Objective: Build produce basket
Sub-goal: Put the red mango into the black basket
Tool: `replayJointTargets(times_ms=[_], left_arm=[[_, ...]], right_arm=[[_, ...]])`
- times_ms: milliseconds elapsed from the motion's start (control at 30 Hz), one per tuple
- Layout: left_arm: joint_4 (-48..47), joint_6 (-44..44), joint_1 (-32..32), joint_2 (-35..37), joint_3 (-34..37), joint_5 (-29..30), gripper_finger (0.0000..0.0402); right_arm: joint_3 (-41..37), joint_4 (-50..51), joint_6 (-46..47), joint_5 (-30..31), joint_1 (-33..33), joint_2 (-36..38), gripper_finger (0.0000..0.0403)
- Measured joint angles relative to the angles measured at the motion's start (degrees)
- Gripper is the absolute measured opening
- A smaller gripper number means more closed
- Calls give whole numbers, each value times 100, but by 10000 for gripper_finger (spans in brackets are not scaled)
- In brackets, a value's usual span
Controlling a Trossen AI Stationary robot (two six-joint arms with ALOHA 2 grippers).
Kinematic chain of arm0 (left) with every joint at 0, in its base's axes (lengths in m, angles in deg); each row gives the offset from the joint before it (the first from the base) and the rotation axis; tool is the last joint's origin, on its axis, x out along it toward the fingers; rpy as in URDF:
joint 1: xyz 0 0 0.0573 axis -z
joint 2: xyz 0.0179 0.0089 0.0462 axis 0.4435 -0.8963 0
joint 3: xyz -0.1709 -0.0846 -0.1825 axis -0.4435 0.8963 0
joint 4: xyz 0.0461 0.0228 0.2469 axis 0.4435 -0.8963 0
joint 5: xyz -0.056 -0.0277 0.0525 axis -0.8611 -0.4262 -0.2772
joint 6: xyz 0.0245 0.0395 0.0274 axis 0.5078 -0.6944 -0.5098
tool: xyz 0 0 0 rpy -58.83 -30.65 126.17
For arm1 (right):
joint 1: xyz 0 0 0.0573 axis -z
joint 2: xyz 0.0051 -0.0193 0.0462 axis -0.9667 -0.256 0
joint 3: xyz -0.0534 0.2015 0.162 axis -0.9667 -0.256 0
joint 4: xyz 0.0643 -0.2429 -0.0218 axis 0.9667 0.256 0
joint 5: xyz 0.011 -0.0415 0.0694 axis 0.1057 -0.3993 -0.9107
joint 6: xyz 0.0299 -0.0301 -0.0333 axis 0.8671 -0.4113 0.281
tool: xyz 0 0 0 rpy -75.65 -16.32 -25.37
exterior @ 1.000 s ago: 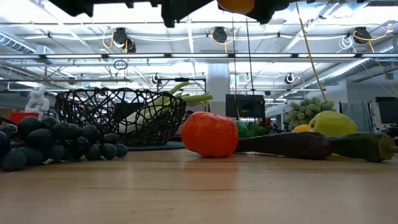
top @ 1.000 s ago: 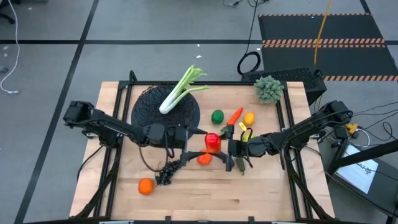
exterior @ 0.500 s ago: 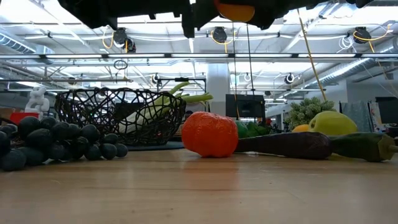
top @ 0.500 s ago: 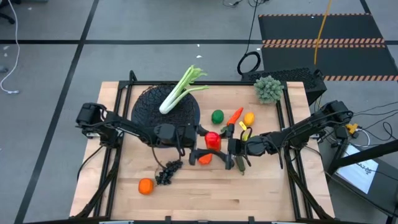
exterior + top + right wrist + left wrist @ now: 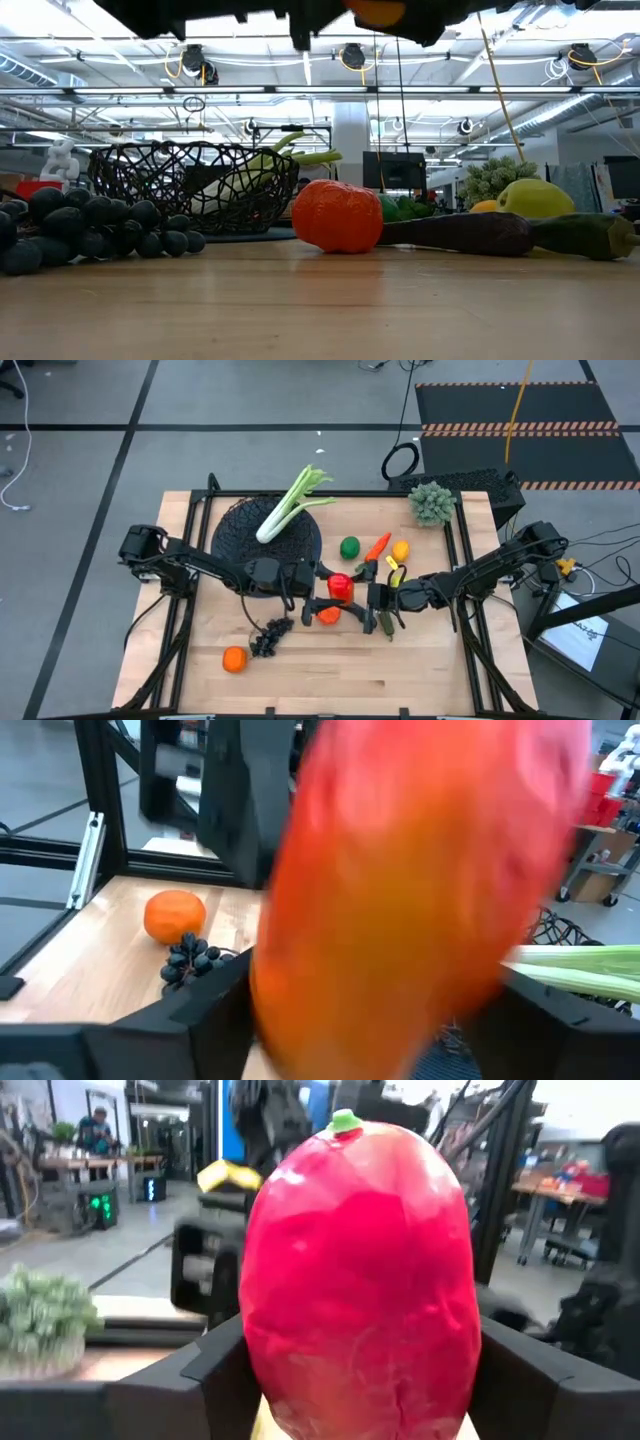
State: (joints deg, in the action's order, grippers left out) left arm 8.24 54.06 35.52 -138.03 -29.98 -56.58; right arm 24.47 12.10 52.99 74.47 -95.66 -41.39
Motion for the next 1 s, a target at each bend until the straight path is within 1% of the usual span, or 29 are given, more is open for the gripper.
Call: replayJointTargets(times_ms=[33,100,167,300,367,467,600,733,867,1000], left_arm=[[-8,-24,2,69,-2,-18,280],[-345,-112,4,295,4,-31,280],[-656,-221,12,523,8,-30,271],[-1840,-361,11,1230,9,74,249],[-2413,-409,9,1587,0,292,248],[-3338,-531,-8,2151,11,618,260],[-4603,-698,-46,2878,4,1402,274],[-5626,-832,-231,3433,7,2227,267],[-6388,-958,-626,3675,4,2800,254],[-6681,-1038,-1251,3621,7,2878,260]], right_arm=[[0,-9,59,-4,0,13,306],[2,18,62,-2,-2,13,321],[2,65,65,-3,-2,9,331],[2,335,105,-17,-7,11,337],[1,539,223,-17,-15,28,337],[2,769,396,-15,-15,87,337],[0,1031,533,-20,-15,175,337],[0,1029,529,-28,-15,216,337],[0,1028,525,-31,-15,216,336],[0,1032,513,-33,-14,216,336]])
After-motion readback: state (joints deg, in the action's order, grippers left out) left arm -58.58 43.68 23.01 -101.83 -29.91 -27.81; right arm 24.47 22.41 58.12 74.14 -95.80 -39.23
